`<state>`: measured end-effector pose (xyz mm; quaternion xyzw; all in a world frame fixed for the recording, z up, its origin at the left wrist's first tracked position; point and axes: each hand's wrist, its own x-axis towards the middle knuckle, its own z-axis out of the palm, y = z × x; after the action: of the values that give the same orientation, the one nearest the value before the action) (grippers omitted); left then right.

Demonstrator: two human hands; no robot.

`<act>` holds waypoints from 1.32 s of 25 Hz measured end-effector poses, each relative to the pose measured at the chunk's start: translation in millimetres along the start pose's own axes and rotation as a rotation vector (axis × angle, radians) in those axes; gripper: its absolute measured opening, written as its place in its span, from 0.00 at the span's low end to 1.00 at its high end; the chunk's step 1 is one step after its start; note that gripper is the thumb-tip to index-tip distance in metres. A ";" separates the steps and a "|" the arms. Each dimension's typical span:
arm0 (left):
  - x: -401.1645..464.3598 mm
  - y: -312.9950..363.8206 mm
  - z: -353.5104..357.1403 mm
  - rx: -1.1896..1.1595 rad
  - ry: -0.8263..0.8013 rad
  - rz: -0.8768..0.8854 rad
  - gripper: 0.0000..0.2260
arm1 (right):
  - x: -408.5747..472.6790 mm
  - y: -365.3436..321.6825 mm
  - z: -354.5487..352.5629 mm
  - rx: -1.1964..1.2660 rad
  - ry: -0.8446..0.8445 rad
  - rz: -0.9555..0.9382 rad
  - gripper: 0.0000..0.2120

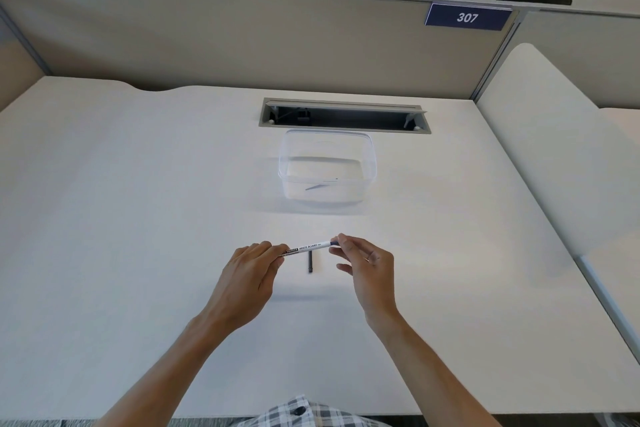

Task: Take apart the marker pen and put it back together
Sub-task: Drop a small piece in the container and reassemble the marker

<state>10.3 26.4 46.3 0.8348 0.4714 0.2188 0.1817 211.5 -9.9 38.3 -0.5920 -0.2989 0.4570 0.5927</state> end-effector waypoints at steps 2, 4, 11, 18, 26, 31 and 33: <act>0.0 -0.4 -0.2 -0.019 0.001 -0.009 0.11 | -3.0 2.3 1.6 -0.066 -0.013 -0.034 0.08; -0.6 -0.4 -1.3 -0.027 0.003 -0.010 0.10 | -5.8 5.1 2.4 -0.119 -0.038 -0.066 0.07; -0.3 -3.9 -4.2 -0.045 0.027 -0.031 0.09 | -14.1 14.7 7.8 -0.424 -0.152 -0.286 0.15; -2.1 -10.4 -1.6 -0.170 0.064 -0.078 0.09 | -0.5 41.4 8.0 -0.650 -0.056 -0.218 0.12; -3.5 -20.5 0.5 -0.237 0.079 -0.110 0.09 | 10.4 60.6 18.5 -0.893 -0.047 -0.145 0.09; -6.0 -23.0 1.8 -0.227 0.072 -0.114 0.09 | 11.7 64.5 29.6 -1.048 -0.015 -0.177 0.06; -7.0 -23.6 2.1 -0.225 0.074 -0.113 0.09 | 11.8 64.7 31.2 -1.065 0.000 -0.183 0.06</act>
<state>-8.5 31.6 31.2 0.7726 0.4964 0.2906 0.2689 176.1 6.3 -23.2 -0.7821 -0.5396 0.1888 0.2480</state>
